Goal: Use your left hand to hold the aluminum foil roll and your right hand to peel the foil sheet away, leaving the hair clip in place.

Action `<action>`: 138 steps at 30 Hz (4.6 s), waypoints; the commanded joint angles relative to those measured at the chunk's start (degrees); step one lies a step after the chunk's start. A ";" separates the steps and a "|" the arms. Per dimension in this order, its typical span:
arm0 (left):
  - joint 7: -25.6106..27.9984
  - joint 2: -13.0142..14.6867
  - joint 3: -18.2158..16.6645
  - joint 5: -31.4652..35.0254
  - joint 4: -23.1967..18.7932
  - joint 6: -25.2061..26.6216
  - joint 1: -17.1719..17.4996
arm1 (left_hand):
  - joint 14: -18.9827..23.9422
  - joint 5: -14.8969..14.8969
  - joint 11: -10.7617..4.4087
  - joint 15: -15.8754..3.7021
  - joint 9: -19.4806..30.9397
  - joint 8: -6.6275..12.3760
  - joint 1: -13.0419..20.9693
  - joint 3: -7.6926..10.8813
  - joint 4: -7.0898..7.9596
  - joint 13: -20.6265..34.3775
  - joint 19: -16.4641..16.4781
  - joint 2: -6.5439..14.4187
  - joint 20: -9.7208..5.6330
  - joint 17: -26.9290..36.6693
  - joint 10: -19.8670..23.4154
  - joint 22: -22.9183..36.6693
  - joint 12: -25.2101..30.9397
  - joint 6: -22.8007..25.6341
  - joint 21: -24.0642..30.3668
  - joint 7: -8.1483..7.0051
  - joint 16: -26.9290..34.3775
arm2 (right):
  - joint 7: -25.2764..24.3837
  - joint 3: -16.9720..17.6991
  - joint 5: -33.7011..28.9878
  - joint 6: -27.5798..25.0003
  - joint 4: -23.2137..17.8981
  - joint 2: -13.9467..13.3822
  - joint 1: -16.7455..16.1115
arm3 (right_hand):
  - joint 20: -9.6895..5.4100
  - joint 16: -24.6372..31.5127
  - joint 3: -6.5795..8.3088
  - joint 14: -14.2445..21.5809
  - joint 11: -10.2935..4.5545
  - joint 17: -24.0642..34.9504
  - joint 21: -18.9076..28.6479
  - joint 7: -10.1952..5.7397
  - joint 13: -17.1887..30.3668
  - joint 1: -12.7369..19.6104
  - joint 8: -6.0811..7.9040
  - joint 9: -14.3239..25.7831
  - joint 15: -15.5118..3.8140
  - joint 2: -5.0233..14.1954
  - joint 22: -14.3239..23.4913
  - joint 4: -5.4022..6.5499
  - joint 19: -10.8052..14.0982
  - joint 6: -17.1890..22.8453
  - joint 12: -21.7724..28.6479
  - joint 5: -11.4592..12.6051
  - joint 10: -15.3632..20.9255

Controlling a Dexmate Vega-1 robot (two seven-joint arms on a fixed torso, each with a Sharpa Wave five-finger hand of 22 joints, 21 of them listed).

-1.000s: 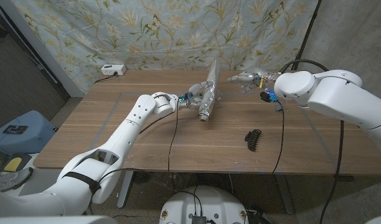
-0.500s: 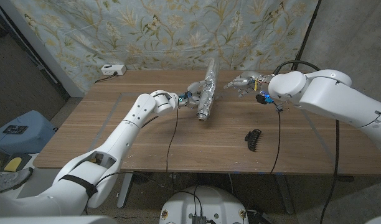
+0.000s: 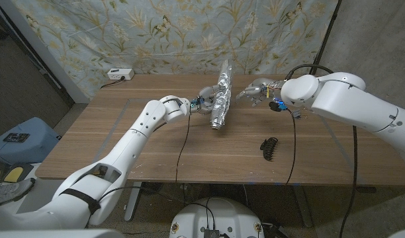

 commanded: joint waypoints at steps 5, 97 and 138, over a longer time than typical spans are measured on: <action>2.38 0.61 0.94 0.53 -3.32 -3.10 1.85 | -0.56 1.24 -3.74 0.08 3.04 2.05 2.93 2.12 1.23 2.14 -0.15 1.94 -0.41 -0.11 3.51 -0.11 0.12 6.25 0.35 -2.71 -0.53 | 4.70 -5.33 -2.06 -2.47 3.42 2.43 5.74 | -0.99 -0.42 -0.52 -0.04 0.06 0.34 -0.35 3.99 0.17 1.74 0.05 0.09 -0.10 0.54 0.31 0.62 -0.56 -0.22 -0.19 0.24 0.01; -6.62 -1.53 0.27 -3.89 0.70 -7.45 4.67 | -7.95 5.67 -1.81 3.64 2.21 -2.12 -4.17 2.66 3.73 4.58 -6.21 1.34 0.70 2.71 -5.73 -0.62 -1.79 -0.79 -1.47 -1.51 -3.96 | -2.90 -9.07 -6.92 -6.44 7.18 7.22 7.15 | -12.24 15.17 -2.75 28.65 -6.37 8.88 6.90 1.81 6.40 18.07 6.38 2.52 -14.02 2.62 1.19 -0.18 22.38 19.53 8.10 0.24 24.79; -7.29 -2.56 -0.27 -3.84 0.92 -8.96 5.64 | -12.02 5.86 -1.26 4.46 0.78 -4.73 -6.78 1.56 3.87 2.29 -8.07 1.90 0.19 4.60 -9.92 -0.50 -5.08 -1.38 -2.19 -0.98 -4.06 | -8.98 -12.90 -13.66 -11.14 3.77 6.33 6.35 | -18.00 18.43 -0.11 42.58 -12.12 9.64 12.56 -2.50 10.32 25.05 10.45 4.00 -22.91 3.42 1.10 0.94 31.33 32.91 15.07 -0.16 38.53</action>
